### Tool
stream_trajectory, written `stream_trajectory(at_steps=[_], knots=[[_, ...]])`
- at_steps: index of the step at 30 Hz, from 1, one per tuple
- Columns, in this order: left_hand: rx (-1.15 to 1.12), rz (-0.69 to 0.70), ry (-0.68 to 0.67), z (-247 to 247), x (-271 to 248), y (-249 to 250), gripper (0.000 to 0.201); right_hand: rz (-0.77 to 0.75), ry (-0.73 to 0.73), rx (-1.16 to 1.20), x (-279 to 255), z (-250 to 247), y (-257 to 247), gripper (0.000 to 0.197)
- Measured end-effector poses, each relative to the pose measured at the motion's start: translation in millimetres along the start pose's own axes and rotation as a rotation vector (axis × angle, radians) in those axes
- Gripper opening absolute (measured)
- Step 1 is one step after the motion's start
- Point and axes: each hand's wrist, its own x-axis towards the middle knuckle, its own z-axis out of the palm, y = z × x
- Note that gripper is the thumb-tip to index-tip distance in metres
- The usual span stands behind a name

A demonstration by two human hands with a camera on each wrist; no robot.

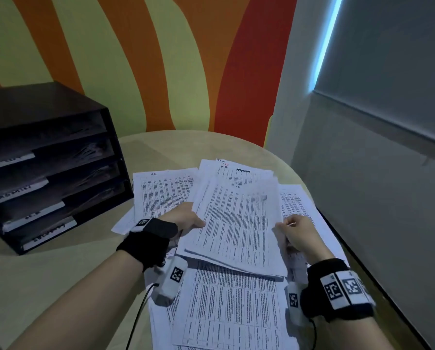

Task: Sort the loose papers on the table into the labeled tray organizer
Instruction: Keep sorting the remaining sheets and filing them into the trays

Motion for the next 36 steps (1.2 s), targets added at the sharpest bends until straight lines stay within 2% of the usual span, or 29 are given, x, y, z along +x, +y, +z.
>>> stream_trajectory(at_steps=[2,3,5,6,7,9,11,12,14,15,16,18,20,22,23,26,29,32,36], knots=[[-0.152,0.138,-0.005,13.7,-44.9,28.9,0.061,0.043,0.029,0.002,3.4,-5.3,2.1,0.05],[-0.217,0.193,-0.028,19.3,-62.6,41.4,0.047,0.082,0.033,0.047,4.1,-8.3,1.3,0.074],[-0.31,0.271,-0.106,28.1,-72.1,52.9,0.048,0.153,-0.02,0.225,5.9,-15.1,-1.0,0.108],[-0.336,0.302,-0.124,31.6,-76.2,57.7,0.047,0.169,-0.05,0.325,8.2,-18.0,-0.9,0.107],[-0.369,0.328,-0.147,34.3,-81.4,64.2,0.045,0.168,-0.063,0.424,6.7,-20.9,-3.3,0.088],[-0.348,0.352,-0.148,39.2,-80.5,71.6,0.032,0.141,-0.084,0.521,-3.3,-28.5,-12.7,0.038],[-0.214,0.377,0.037,43.6,-72.8,76.6,0.011,0.076,-0.009,0.391,-6.3,-38.5,-13.0,0.022],[-0.125,0.372,0.167,42.8,-61.4,74.9,0.015,0.051,0.069,0.291,-4.4,-44.4,-10.5,0.02],[0.133,0.321,0.403,37.5,-42.1,68.7,0.045,0.051,0.196,0.119,-3.1,-56.4,-4.8,0.017],[0.265,0.284,0.476,34.3,-37.4,66.5,0.064,0.072,0.241,0.036,-1.2,-62.3,0.0,0.014],[0.358,0.238,0.504,31.5,-31.6,64.6,0.083,0.095,0.274,-0.037,2.0,-69.0,6.4,0.015],[0.514,0.134,0.466,31.2,-29.9,64.4,0.115,0.127,0.323,-0.083,6.7,-80.0,15.7,0.019],[0.654,0.056,0.451,35.0,-24.5,66.0,0.121,0.155,0.346,-0.06,9.2,-86.9,21.2,0.018],[0.679,0.013,0.438,37.4,-24.2,68.8,0.114,0.16,0.355,-0.039,9.1,-90.0,23.0,0.013],[0.654,0.009,0.409,37.4,-21.3,69.6,0.104,0.158,0.36,-0.032,9.7,-91.1,24.1,0.012],[0.523,0.081,0.409,35.7,-16.8,68.4,0.03,0.138,0.371,-0.023,10.4,-90.9,25.0,0.012],[0.422,0.119,0.495,33.4,-14.7,64.3,0.026,0.143,0.37,0.002,8.3,-90.3,23.1,0.012],[0.2,0.203,0.496,21.6,-12.0,57.8,0.005,0.156,0.358,0.085,1.4,-88.1,17.2,0.012],[-0.136,0.391,0.554,1.9,-33.2,59.2,0.023,0.136,0.305,0.219,-17.1,-83.1,4.2,0.018]])
